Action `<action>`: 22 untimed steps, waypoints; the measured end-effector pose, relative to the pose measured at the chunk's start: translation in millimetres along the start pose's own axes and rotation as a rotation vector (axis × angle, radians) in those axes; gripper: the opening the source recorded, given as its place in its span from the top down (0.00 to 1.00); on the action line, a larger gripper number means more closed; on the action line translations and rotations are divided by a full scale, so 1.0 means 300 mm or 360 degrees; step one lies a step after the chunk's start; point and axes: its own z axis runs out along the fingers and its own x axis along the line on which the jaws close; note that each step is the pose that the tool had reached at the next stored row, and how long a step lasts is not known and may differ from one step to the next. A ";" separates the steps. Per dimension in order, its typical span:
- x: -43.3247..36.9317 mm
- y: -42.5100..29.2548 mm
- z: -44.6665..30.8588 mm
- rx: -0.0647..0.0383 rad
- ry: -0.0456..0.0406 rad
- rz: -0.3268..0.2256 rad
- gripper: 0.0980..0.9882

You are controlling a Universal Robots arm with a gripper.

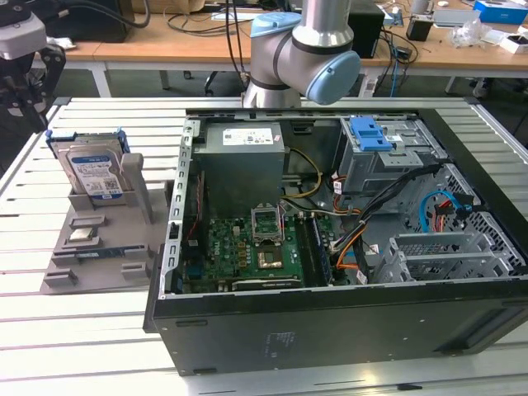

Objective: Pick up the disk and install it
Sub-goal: 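Pick up the disk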

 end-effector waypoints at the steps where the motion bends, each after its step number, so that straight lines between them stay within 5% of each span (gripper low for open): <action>1: 0.000 0.000 0.000 0.0000 0.0001 -0.0014 0.99; 22: 0.000 0.000 0.000 -0.0009 0.0016 -0.0389 0.99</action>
